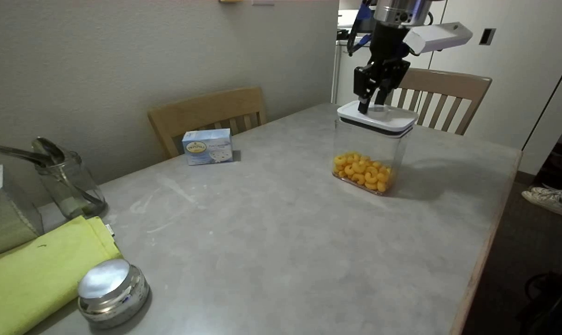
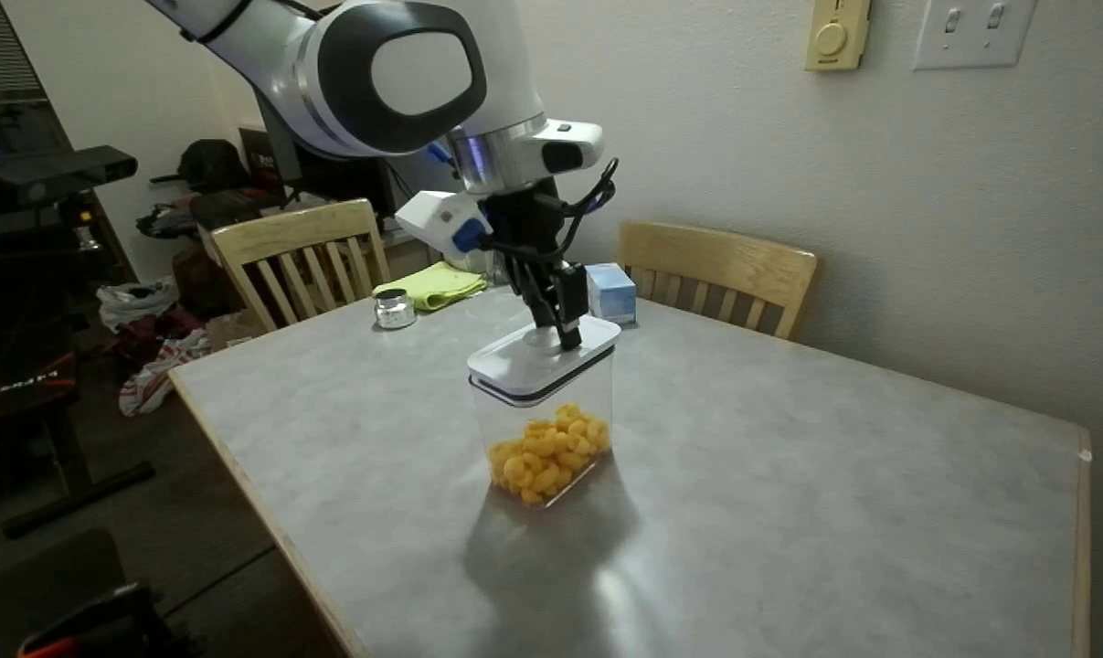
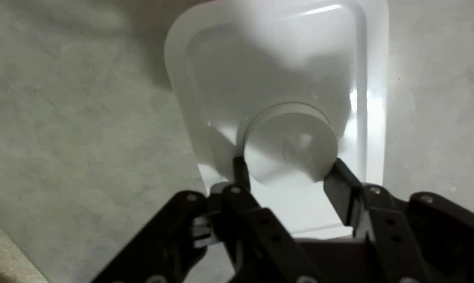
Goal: Put the white lid on top of the food container
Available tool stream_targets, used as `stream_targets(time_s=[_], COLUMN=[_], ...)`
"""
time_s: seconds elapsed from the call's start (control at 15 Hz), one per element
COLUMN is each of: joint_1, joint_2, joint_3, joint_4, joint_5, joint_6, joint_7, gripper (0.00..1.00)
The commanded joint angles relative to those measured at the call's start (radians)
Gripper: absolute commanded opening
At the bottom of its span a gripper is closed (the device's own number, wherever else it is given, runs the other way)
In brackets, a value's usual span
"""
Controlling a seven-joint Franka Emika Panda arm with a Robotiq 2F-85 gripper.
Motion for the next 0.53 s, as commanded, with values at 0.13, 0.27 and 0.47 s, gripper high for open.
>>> stream_targets(time_s=[0.13, 0.27, 0.47], joint_1=[-0.028, -0.030, -0.031], joint_2=[0.025, 0.030, 0.032], joint_3=[0.026, 0.034, 0.040], joint_4=[0.011, 0.015, 0.024], joint_5=[0.063, 0.092, 0.128], joint_6=[0.042, 0.033, 0.000], joint_7=[-0.073, -0.091, -0.110], gripper=[0.26, 0.26, 0.26])
